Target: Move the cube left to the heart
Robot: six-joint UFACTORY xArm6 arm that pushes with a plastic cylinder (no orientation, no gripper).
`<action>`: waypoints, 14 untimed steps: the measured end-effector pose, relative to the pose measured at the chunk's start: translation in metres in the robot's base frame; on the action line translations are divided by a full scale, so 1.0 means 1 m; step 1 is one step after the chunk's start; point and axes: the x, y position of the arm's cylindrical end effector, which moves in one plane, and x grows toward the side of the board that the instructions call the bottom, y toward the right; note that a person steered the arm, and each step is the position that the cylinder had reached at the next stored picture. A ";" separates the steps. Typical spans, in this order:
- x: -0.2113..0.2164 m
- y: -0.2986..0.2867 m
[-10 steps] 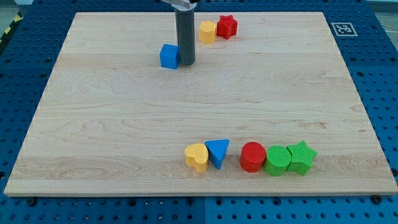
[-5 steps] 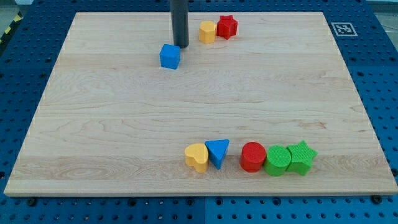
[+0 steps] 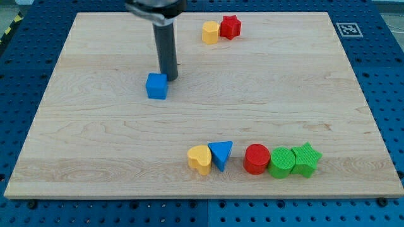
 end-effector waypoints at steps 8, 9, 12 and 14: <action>0.099 -0.058; 0.104 -0.082; 0.151 -0.082; 0.150 -0.072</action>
